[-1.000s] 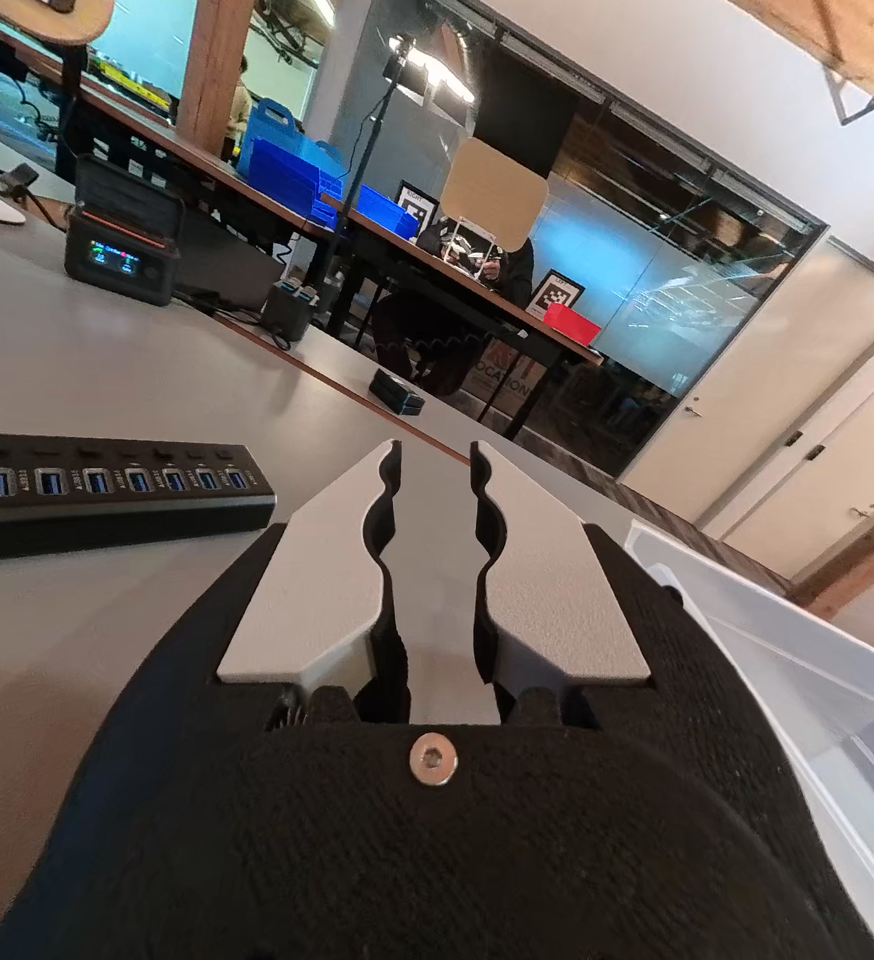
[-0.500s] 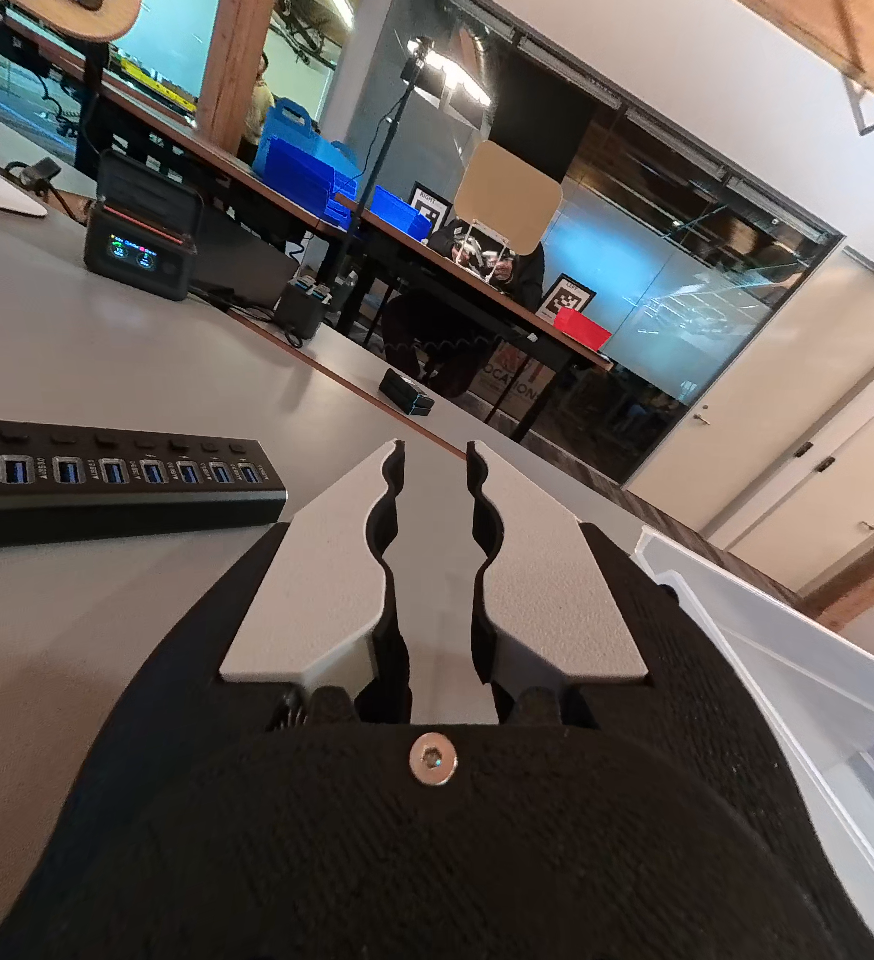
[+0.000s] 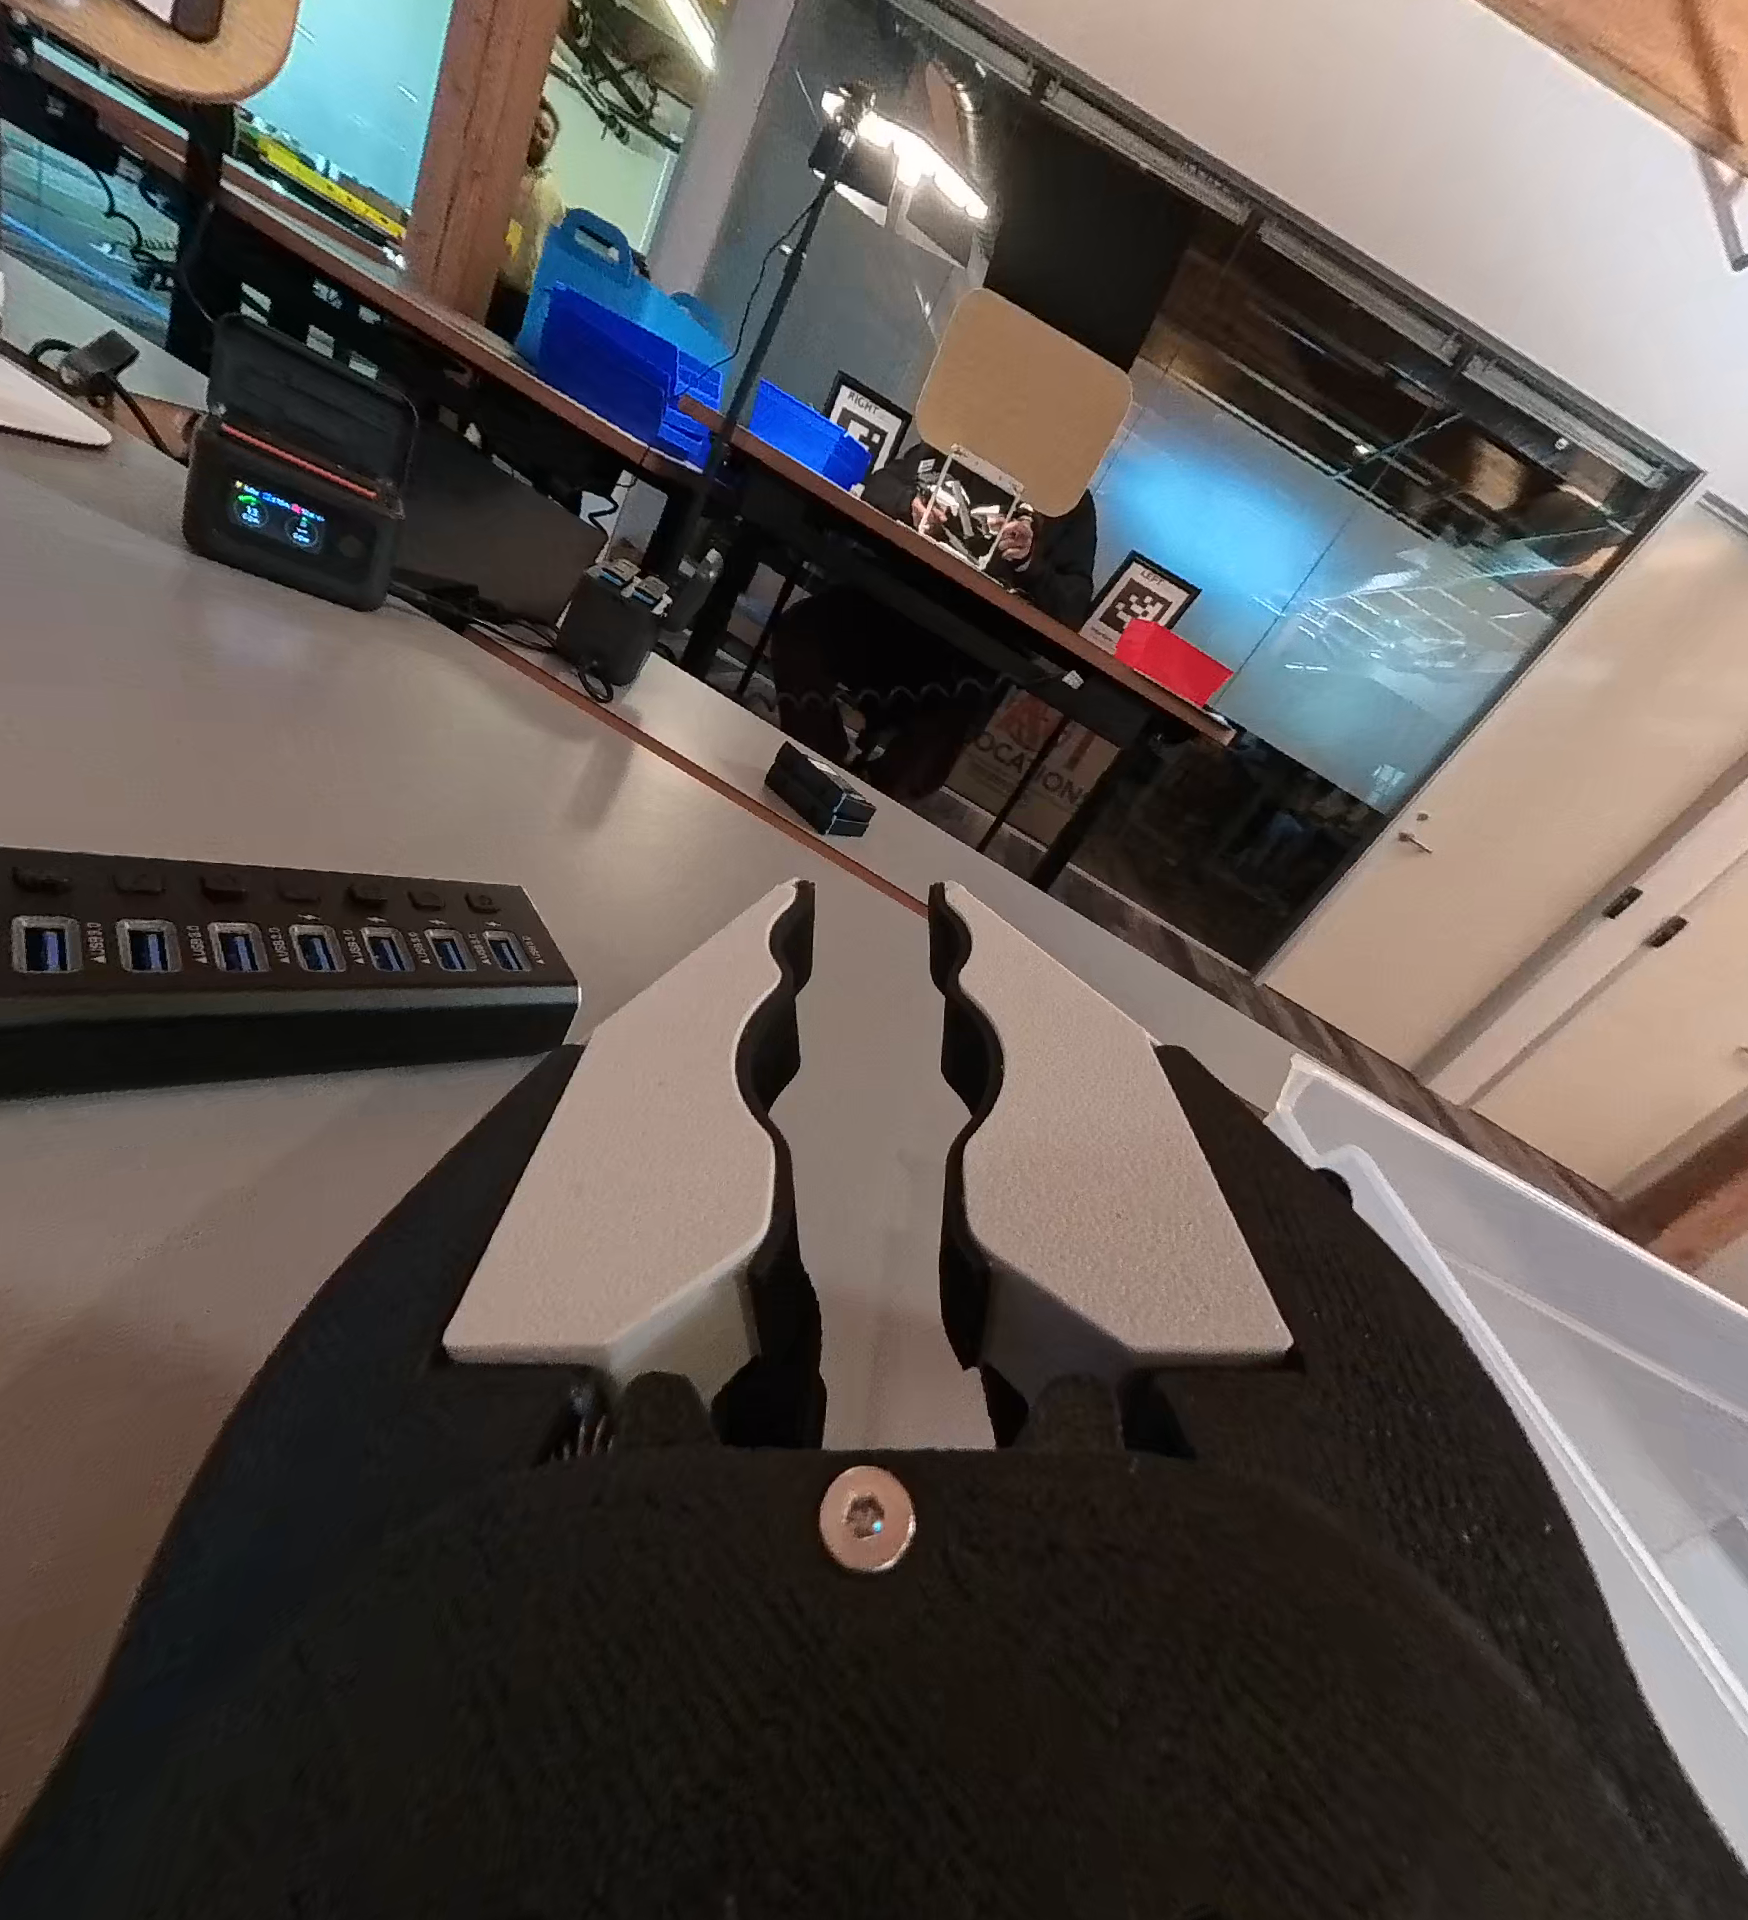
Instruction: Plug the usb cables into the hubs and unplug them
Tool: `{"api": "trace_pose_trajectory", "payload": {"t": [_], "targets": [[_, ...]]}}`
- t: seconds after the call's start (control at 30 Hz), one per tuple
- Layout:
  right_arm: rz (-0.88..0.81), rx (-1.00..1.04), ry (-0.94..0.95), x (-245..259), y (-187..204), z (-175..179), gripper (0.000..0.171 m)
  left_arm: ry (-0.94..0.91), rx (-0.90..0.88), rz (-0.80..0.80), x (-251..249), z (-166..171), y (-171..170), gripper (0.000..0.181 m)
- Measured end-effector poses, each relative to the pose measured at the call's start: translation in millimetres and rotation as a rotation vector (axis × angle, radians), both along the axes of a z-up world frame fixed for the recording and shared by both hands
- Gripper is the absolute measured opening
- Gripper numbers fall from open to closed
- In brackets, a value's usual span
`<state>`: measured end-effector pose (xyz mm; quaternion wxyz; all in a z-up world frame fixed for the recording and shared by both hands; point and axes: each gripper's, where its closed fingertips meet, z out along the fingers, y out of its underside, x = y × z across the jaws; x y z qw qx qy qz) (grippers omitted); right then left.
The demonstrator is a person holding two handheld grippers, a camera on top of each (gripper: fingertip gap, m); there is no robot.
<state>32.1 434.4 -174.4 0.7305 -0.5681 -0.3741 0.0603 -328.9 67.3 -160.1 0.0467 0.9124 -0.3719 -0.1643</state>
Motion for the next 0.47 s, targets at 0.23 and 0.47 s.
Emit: {"api": "trace_pose_trajectory", "payload": {"t": [0.23, 0.47], "targets": [[0.003, -0.002, 0.013, 0.7, -0.6, 1.1, 0.020, 0.090, 0.253, 0.023, 7.6, 148.1, 20.9, 0.000], [0.009, -0.009, 0.028, 0.8, -1.2, 2.0, 0.020, 0.242, 0.672, -0.037, 33.8, 332.2, 63.9, 0.000]]}}
